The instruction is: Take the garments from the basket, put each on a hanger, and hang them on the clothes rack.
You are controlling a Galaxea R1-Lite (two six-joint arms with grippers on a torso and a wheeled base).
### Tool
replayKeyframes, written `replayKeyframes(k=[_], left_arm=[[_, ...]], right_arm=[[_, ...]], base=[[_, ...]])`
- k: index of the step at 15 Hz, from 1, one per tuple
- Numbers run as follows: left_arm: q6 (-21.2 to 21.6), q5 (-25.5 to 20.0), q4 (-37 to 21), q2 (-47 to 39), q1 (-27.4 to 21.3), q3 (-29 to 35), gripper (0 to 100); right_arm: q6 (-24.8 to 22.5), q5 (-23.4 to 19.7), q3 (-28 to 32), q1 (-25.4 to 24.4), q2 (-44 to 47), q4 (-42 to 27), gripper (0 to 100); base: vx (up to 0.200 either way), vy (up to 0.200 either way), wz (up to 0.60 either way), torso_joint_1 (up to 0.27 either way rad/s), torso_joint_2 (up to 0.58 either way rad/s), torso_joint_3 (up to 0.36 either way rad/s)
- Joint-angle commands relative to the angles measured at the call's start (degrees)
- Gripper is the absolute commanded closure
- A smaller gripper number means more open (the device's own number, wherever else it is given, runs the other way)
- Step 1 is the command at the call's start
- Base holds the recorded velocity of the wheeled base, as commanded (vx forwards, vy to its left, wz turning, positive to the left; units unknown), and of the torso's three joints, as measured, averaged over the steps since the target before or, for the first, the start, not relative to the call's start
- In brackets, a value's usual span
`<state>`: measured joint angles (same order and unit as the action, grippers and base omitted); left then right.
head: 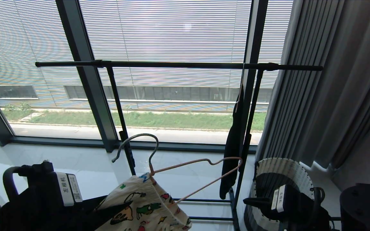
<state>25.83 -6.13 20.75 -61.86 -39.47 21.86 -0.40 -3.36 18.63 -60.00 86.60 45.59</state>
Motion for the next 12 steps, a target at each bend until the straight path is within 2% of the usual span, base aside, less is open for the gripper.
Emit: replayKeyframes(k=[1, 2, 5, 7, 10, 12], left_arm=[[0.0, -0.1, 0.0, 0.6, 0.7, 1.0, 100], [0.1, -0.4, 0.0, 0.5, 0.7, 3.0, 100], [0.3, -0.4, 0.0, -0.5, 0.6, 6.7, 100], [0.4, -0.4, 0.0, -0.6, 0.5, 7.7, 100], [1.0, -0.4, 0.0, -0.6, 0.5, 7.8, 100], [1.1, -0.5, 0.0, -0.5, 0.4, 7.9, 100]], right_arm=[[2.6, -0.1, 1.3, 0.0, 2.1, 1.2, 0], [7.5, 0.5, 3.2, -0.1, 5.1, 4.7, 0], [13.7, 6.5, 8.5, -0.1, 13.4, 10.2, 0], [14.3, 9.8, 11.5, -0.1, 18.4, 11.0, 0], [14.1, 10.0, 14.9, -1.2, 22.2, 11.7, 0], [14.1, 11.8, 17.1, -1.7, 24.5, 11.8, 0]], base=[[0.000, 0.000, 0.00, 0.000, 0.00, 0.000], [0.000, 0.000, 0.00, 0.000, 0.00, 0.000], [0.000, 0.000, 0.00, 0.000, 0.00, 0.000], [0.000, 0.000, 0.00, 0.000, 0.00, 0.000], [0.000, 0.000, 0.00, 0.000, 0.00, 0.000], [0.000, 0.000, 0.00, 0.000, 0.00, 0.000]])
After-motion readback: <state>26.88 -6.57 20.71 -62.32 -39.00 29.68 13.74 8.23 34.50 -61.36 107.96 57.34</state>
